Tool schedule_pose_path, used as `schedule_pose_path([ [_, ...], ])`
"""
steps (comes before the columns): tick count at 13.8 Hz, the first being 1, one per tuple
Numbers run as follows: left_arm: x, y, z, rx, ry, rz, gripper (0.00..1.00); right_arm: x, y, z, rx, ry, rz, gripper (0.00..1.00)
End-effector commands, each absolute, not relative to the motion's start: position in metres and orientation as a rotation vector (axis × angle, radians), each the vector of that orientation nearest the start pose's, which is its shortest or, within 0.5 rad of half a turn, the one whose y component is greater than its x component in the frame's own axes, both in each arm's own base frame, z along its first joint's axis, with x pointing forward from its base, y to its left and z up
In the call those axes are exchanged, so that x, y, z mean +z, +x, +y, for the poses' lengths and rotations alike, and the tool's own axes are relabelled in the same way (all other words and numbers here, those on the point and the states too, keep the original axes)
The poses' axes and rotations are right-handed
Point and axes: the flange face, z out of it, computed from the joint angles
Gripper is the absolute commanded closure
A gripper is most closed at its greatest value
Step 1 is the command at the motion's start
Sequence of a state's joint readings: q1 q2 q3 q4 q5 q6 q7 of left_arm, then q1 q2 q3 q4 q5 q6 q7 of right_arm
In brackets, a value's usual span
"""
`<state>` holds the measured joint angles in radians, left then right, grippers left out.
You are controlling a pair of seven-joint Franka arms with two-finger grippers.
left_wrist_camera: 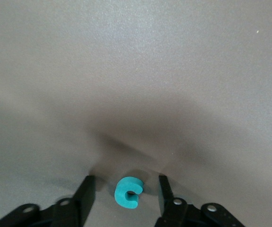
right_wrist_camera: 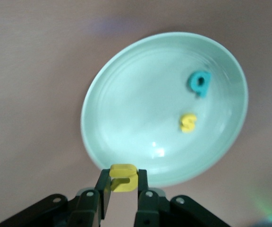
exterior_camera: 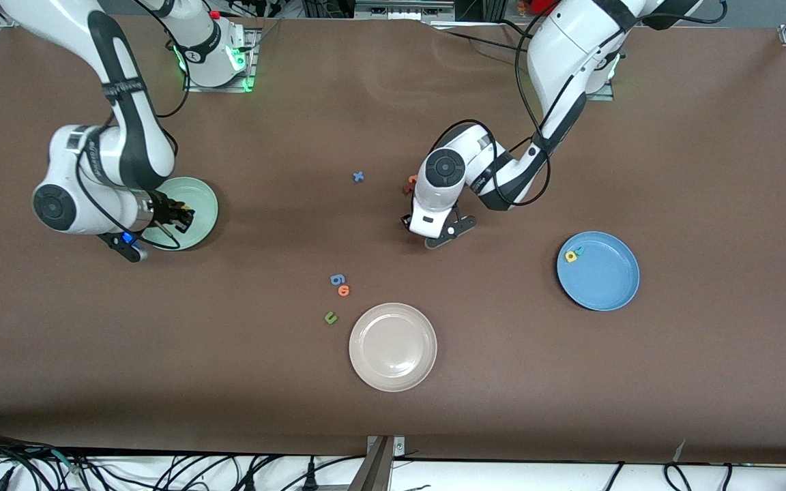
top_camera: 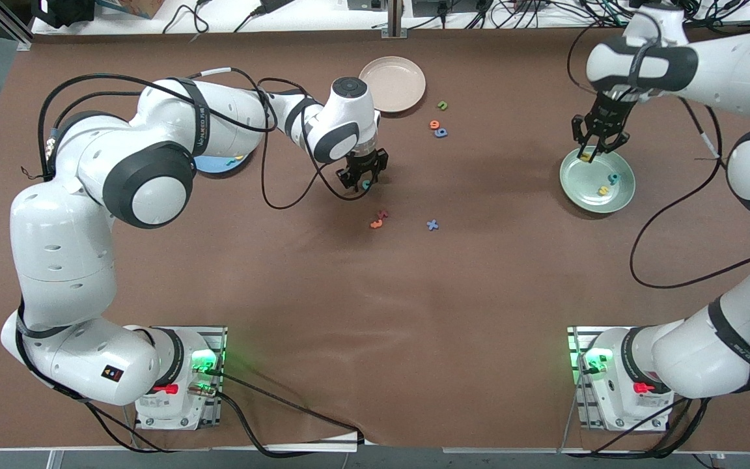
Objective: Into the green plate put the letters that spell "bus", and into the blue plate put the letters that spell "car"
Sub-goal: 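Carry the u toward the green plate while the left gripper grasps teal c, then drop the u on the green plate while the left gripper lifts c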
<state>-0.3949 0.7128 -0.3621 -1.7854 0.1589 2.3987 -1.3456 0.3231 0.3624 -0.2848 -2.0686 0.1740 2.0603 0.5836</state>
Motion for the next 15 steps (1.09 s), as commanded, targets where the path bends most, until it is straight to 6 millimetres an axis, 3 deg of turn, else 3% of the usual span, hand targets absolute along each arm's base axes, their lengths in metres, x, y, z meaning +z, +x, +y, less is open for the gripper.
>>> schedule_pose_path([
  [1,0.171,0.486,-0.439,0.174,-3.028,-0.883,0.58,0.211,0.534,0.027,0.501,-3.029,0.965,0.83],
  [3,0.171,0.487,-0.438,0.174,-3.024,-0.889,0.69,0.206,0.531,0.027,0.522,-3.029,0.957,0.77],
  [4,0.171,0.486,-0.44,0.174,-3.027,-0.885,0.72,0.205,0.53,0.026,0.525,-3.03,0.953,0.59],
  [5,0.171,0.486,-0.439,0.173,-3.019,-0.905,0.78,0.207,0.53,0.027,0.525,-3.03,0.947,0.24],
  [6,0.171,0.485,-0.441,0.173,-3.018,-0.91,0.8,0.211,0.53,0.027,0.527,-3.026,0.946,0.01],
  [8,0.171,0.484,-0.441,0.173,-3.018,-0.908,0.84,0.237,0.533,0.03,0.553,-3.011,0.932,0.0],
  [12,0.195,0.509,-0.439,0.149,-3.016,-0.94,0.9,0.362,0.568,0.034,0.681,-2.986,0.875,0.0],
  [14,0.218,0.536,-0.421,0.171,-2.965,-0.928,0.9,0.425,0.586,0.038,0.648,-3.002,0.786,0.0],
  [15,0.231,0.547,-0.411,0.215,-2.959,-0.835,0.9,0.453,0.592,0.038,0.614,-3.01,0.719,0.0],
])
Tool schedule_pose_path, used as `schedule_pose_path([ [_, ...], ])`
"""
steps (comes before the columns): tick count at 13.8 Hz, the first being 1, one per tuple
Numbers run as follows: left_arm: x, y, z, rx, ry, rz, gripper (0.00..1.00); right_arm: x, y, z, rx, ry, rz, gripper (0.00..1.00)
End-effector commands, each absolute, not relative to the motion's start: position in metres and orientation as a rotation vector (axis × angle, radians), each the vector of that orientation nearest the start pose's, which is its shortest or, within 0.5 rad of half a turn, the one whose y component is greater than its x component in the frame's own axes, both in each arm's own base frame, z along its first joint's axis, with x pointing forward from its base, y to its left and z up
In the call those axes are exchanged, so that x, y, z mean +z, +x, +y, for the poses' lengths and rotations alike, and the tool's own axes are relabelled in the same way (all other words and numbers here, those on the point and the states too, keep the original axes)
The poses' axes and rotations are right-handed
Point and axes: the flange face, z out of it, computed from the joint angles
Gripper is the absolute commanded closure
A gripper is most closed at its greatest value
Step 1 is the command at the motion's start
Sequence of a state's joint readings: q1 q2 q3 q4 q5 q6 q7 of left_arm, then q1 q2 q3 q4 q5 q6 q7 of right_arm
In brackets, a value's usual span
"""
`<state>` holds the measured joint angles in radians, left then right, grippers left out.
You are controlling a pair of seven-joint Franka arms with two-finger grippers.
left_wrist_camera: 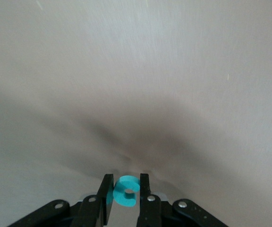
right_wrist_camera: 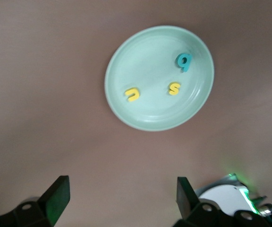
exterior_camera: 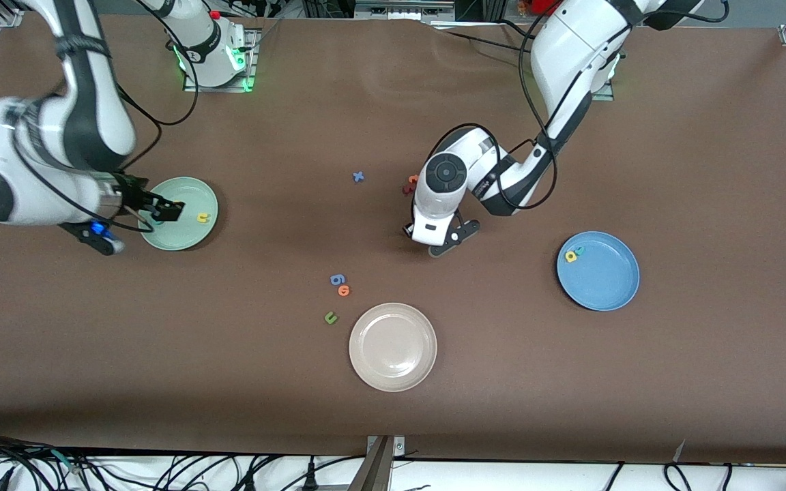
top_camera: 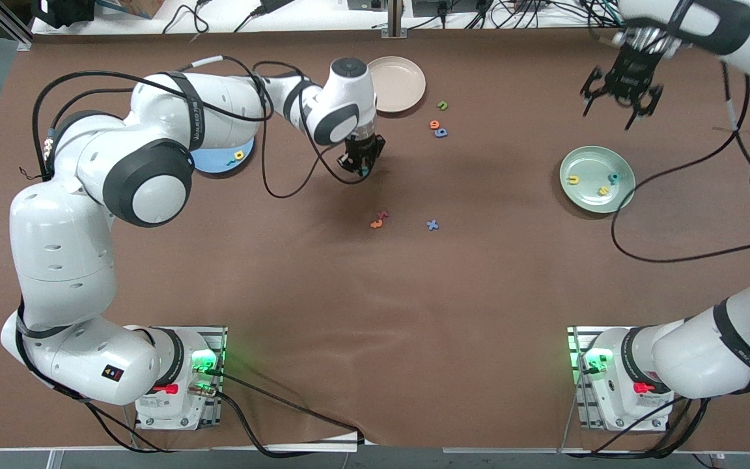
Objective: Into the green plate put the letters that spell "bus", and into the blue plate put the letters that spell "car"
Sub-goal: 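Drop the u on the green plate while the left gripper lifts c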
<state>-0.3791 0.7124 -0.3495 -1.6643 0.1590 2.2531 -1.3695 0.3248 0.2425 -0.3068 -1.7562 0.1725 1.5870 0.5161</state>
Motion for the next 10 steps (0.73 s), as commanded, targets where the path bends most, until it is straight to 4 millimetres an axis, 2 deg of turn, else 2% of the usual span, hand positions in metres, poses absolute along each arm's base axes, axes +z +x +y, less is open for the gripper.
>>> schedule_pose_path([
  [1,0.243,0.56,-0.397,0.266,-2.954,-0.733,0.89,0.48,0.597,0.036,0.569,-3.02,0.662,0.0],
  [2,0.258,0.571,-0.385,0.329,-2.956,-0.679,0.89,0.506,0.6,0.029,0.52,-3.025,0.615,0.0],
  [4,0.282,0.594,-0.345,0.407,-2.973,-0.501,0.89,0.537,0.604,0.01,0.438,-3.04,0.473,0.0],
  [5,0.292,0.602,-0.32,0.438,-2.989,-0.372,0.89,0.546,0.605,-0.001,0.404,-3.047,0.378,0.0],
  [7,0.297,0.619,-0.274,0.496,-3.019,-0.136,0.89,0.558,0.602,-0.011,0.365,-3.05,0.28,0.0],
  [10,0.295,0.636,-0.216,0.535,-3.039,-0.013,0.89,0.56,0.603,-0.011,0.342,-3.057,0.286,0.0],
])
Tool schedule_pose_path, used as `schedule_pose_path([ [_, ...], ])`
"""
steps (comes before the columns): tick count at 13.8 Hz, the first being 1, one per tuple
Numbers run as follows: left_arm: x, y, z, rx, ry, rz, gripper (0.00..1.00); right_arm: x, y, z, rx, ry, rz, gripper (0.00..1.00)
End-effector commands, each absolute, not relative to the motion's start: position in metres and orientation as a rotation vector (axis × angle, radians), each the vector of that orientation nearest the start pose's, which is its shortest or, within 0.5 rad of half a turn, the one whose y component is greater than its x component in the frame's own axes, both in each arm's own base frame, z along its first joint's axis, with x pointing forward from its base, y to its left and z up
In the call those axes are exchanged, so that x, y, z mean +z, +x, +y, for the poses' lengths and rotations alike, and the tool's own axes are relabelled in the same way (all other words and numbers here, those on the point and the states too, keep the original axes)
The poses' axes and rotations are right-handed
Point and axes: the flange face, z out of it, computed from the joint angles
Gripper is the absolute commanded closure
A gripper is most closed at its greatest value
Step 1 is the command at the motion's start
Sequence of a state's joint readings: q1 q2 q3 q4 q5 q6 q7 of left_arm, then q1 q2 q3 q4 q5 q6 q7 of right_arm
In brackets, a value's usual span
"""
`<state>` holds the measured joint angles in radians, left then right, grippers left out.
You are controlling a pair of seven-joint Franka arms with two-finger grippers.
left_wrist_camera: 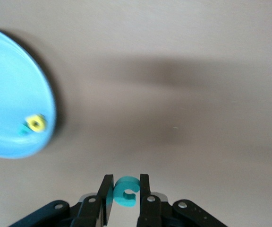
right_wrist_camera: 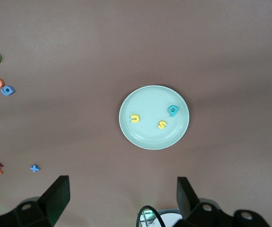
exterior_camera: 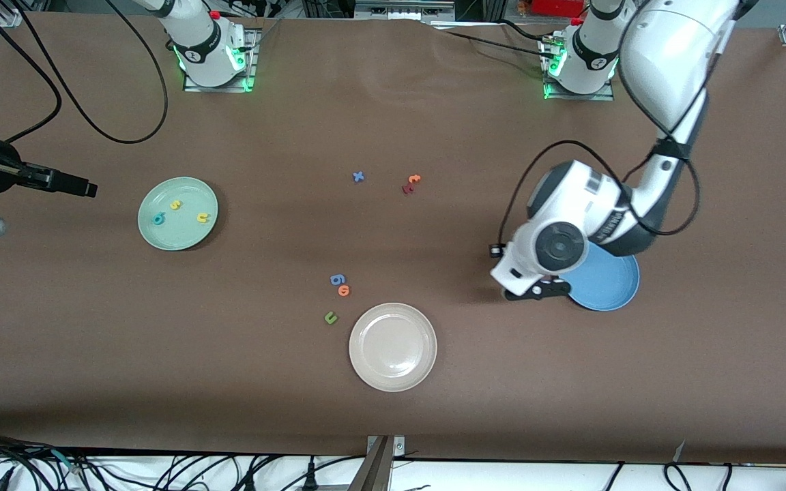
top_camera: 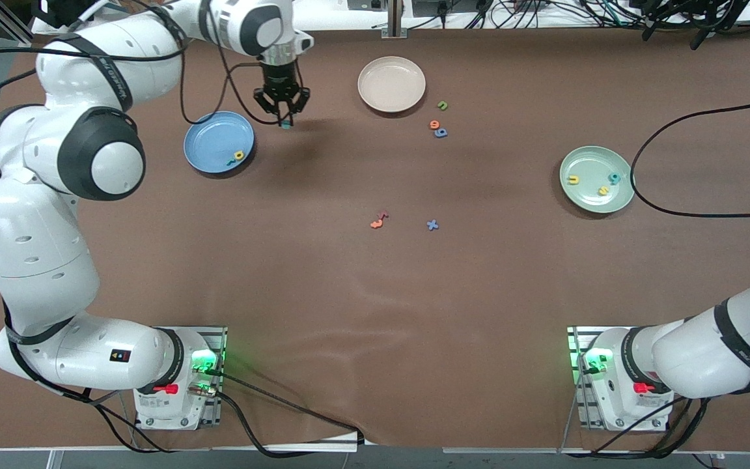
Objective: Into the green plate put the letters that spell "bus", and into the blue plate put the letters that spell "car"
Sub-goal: 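Drop the u on the green plate while the left gripper lifts c, then release the c on the blue plate while the right gripper returns to rest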
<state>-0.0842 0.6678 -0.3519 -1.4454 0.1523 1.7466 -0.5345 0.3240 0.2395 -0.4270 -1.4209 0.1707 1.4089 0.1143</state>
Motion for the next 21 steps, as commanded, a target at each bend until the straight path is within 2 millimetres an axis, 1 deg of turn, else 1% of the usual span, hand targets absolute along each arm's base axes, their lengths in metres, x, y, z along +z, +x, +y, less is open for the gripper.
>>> schedule_pose_path([
  [1,0.294,0.641,-0.202,0.539,-3.05,0.018,0.89,0.561,0.603,-0.011,0.336,-3.063,0.289,0.0],
  [2,0.292,0.645,-0.183,0.55,-3.055,0.032,0.89,0.561,0.603,-0.011,0.334,-3.063,0.313,0.0],
  [4,0.291,0.654,-0.152,0.553,-3.077,0.106,0.89,0.581,0.606,-0.008,0.259,-3.07,0.352,0.0],
  [5,0.29,0.656,-0.144,0.549,-3.083,0.112,0.89,0.585,0.607,-0.011,0.242,-3.088,0.357,0.01],
  [6,0.286,0.658,-0.132,0.528,-3.067,0.111,0.89,0.586,0.606,-0.019,0.245,-3.083,0.363,0.01],
  [7,0.279,0.661,-0.117,0.496,-3.06,0.123,0.89,0.594,0.602,-0.025,0.22,-3.066,0.347,0.01],
  [9,0.256,0.659,-0.092,0.443,-3.093,0.151,0.9,0.611,0.597,-0.035,0.153,-3.074,0.326,0.01],
  [10,0.248,0.658,-0.087,0.418,-3.104,0.141,0.9,0.617,0.595,-0.032,0.118,-3.105,0.308,0.01],
  [11,0.245,0.656,-0.088,0.406,-3.106,0.144,0.9,0.622,0.591,-0.031,0.102,-3.11,0.302,0.01],
  [12,0.242,0.655,-0.085,0.393,-3.1,0.152,0.91,0.622,0.587,-0.033,0.099,-3.109,0.305,0.01],
  [13,0.241,0.653,-0.078,0.349,-3.072,0.175,0.92,0.62,0.581,-0.032,0.079,-3.104,0.302,0.02],
  [14,0.237,0.648,-0.075,0.298,-3.074,0.188,0.92,0.616,0.574,-0.035,0.029,-3.098,0.307,0.01],
  [15,0.233,0.641,-0.077,0.239,-3.083,0.201,0.92,0.61,0.571,-0.035,0.003,-3.097,0.306,0.01],
  [16,0.228,0.631,-0.078,0.178,-3.088,0.219,0.92,0.609,0.572,-0.035,0.005,-3.097,0.304,0.01],
  [17,0.223,0.625,-0.072,0.131,-3.083,0.225,0.92,0.605,0.574,-0.034,0.017,-3.1,0.304,0.0],
  [19,0.221,0.619,-0.065,0.092,-3.061,0.252,0.91,0.601,0.577,-0.034,0.026,-3.099,0.311,0.0],
  [20,0.223,0.619,-0.06,0.086,-3.059,0.244,0.82,0.598,0.58,-0.034,0.034,-3.097,0.321,0.0],
  [21,0.226,0.62,-0.059,0.083,-3.057,0.265,0.07,0.598,0.58,-0.034,0.031,-3.096,0.326,0.0],
])
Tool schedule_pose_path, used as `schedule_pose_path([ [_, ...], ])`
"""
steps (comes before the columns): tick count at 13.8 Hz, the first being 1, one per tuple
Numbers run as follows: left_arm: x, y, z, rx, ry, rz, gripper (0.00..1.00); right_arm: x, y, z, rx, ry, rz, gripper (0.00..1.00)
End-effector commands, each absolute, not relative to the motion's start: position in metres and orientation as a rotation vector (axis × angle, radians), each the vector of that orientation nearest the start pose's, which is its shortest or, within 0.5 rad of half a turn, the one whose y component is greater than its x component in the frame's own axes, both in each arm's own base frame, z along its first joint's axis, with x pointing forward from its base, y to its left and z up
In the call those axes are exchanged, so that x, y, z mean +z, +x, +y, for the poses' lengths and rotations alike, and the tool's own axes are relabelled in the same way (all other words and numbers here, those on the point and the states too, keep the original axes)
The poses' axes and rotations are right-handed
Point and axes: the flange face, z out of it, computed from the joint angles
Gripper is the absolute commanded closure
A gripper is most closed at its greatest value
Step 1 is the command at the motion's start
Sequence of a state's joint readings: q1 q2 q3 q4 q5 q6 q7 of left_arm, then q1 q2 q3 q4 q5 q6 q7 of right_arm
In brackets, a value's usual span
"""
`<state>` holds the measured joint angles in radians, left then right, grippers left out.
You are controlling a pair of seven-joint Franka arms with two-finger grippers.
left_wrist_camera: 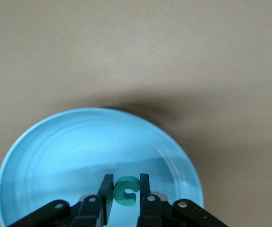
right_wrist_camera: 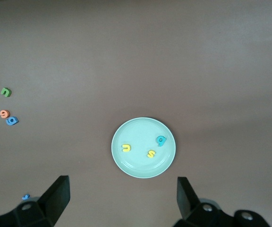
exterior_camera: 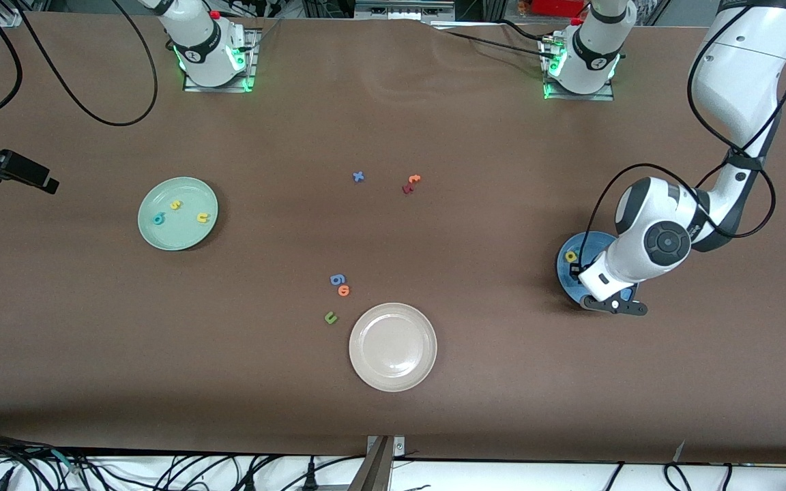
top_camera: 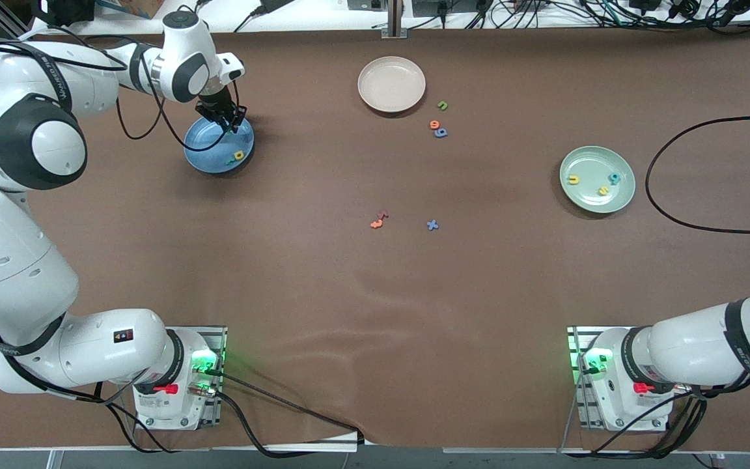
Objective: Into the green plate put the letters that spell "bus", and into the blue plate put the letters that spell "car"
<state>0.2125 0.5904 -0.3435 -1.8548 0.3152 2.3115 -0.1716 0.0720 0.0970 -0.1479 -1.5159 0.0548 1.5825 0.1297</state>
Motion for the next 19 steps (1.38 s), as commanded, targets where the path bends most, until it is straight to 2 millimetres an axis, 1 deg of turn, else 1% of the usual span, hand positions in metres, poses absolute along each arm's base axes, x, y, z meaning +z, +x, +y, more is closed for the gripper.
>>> schedule_pose_path([
  [1,0.23,0.621,-0.057,0.085,-3.054,0.265,0.0,0.599,0.58,-0.034,0.029,-3.101,0.324,0.0],
  [3,0.241,0.624,-0.054,0.083,-3.047,0.249,0.0,0.601,0.578,-0.034,0.026,-3.105,0.319,0.0],
  [4,0.25,0.625,-0.054,0.075,-3.053,0.229,0.0,0.6,0.576,-0.034,0.05,-3.107,0.321,0.0],
  [5,0.261,0.628,-0.05,0.098,-3.041,0.212,0.0,0.599,0.576,-0.034,0.064,-3.108,0.321,0.0],
  [6,0.275,0.627,-0.046,0.162,-3.026,0.185,0.0,0.599,0.576,-0.034,0.065,-3.109,0.321,0.0],
  [8,0.318,0.631,-0.039,0.27,-3.02,0.108,0.0,0.597,0.578,-0.032,0.057,-3.108,0.316,0.0],
  [9,0.344,0.632,-0.035,0.329,-3.018,0.071,0.0,0.598,0.578,-0.032,0.053,-3.108,0.316,0.0],
  [12,0.419,0.632,-0.039,0.491,-3.025,0.015,0.0,0.598,0.578,-0.032,0.05,-3.109,0.317,0.0],
  [13,0.444,0.631,-0.035,0.533,-3.025,-0.003,0.0,0.599,0.579,-0.033,0.048,-3.111,0.319,0.0],
  [14,0.463,0.629,-0.033,0.57,-3.027,-0.019,0.0,0.598,0.579,-0.033,0.05,-3.115,0.319,0.0],
  [19,0.521,0.624,-0.016,0.585,-3.018,-0.09,0.0,0.598,0.579,-0.031,0.05,-3.119,0.315,0.0],
])
